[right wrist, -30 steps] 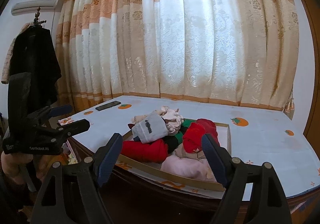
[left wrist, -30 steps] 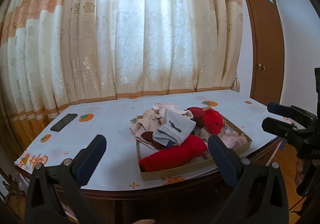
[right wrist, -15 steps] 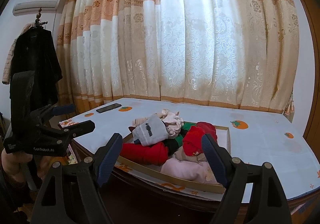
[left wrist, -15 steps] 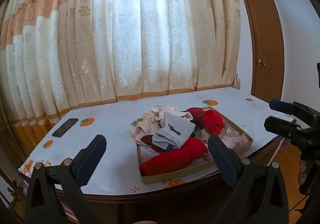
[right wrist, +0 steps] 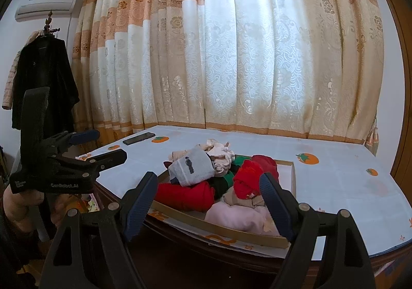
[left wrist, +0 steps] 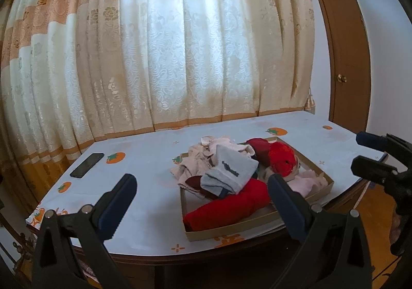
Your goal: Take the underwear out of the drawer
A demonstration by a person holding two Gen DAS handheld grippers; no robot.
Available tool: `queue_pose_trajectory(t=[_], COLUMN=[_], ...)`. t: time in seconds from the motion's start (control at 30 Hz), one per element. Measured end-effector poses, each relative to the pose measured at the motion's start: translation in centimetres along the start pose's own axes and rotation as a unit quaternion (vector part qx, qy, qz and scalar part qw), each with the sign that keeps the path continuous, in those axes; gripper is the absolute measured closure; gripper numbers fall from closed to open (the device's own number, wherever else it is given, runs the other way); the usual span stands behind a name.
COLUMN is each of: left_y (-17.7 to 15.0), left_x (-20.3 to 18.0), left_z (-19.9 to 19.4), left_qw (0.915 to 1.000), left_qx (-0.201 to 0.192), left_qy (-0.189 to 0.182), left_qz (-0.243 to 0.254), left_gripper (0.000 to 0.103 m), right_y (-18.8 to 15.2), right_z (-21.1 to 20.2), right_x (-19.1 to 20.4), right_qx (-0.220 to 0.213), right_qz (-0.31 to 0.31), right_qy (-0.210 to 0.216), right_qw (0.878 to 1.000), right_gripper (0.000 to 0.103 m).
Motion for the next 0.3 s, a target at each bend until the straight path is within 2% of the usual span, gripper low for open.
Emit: queue_pose_trajectory(t=[0.3], left_y=[-0.25], left_x=[-0.36], left_z=[0.41], left_qw=[1.0000], left_qx=[0.000], left_qy=[0.001], left_qz=[0.006], left_gripper=[0.000], right_y=[-0.38], right_z=[0.02], right_x=[-0.13], right_qx=[0.002], right_qz=[-0.002], right_qy=[-0.002], right_qw=[1.000], right_gripper=[0.020])
Point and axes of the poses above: each gripper's, at about its wrist camera, not at the fingertips, and z roughly the way its jaws point, x to its left, y to its top, the point moved 7 cm from there along z, roughly the way its jaws point, and after that the axes turned 1 degree about z, right-handed, at the moved point
